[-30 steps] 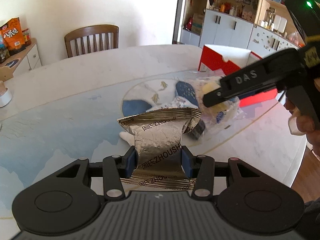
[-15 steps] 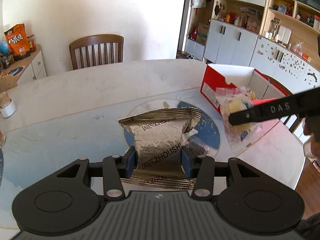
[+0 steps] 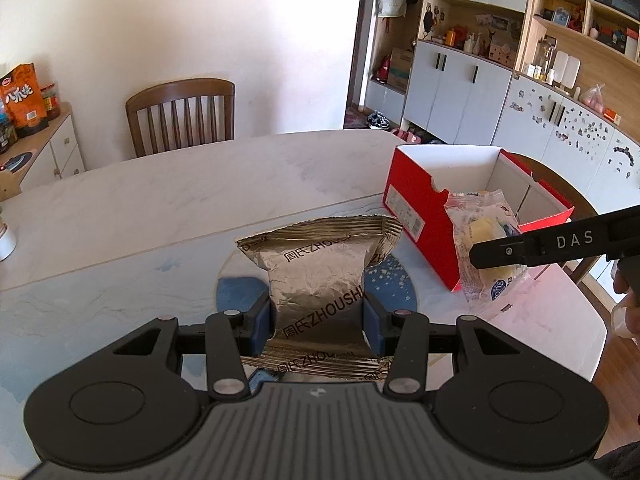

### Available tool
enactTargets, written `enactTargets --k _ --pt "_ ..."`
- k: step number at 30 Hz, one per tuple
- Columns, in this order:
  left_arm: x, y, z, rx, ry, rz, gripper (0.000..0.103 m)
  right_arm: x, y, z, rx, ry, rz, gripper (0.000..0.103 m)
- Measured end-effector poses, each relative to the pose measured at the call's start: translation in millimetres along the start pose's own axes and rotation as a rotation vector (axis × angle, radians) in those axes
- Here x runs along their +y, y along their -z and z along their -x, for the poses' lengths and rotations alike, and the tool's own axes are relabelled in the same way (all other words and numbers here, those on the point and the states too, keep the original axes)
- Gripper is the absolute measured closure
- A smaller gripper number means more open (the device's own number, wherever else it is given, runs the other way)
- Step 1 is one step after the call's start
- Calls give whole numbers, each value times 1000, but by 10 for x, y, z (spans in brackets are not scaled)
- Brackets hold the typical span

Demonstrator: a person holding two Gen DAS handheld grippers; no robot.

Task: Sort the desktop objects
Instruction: 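Carry the foil bag and the bread bag with both grippers over the shoebox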

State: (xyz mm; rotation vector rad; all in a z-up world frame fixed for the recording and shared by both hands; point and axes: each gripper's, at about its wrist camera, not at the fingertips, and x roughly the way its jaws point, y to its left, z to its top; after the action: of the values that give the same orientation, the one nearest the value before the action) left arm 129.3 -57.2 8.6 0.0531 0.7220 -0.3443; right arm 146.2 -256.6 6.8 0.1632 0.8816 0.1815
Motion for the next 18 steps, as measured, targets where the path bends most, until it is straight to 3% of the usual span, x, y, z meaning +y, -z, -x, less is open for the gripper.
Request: enactTargets --k 18 --pt "-856 -502 -579 -13 36 -60 58 -836 -228 25 -7 11 -19 52"
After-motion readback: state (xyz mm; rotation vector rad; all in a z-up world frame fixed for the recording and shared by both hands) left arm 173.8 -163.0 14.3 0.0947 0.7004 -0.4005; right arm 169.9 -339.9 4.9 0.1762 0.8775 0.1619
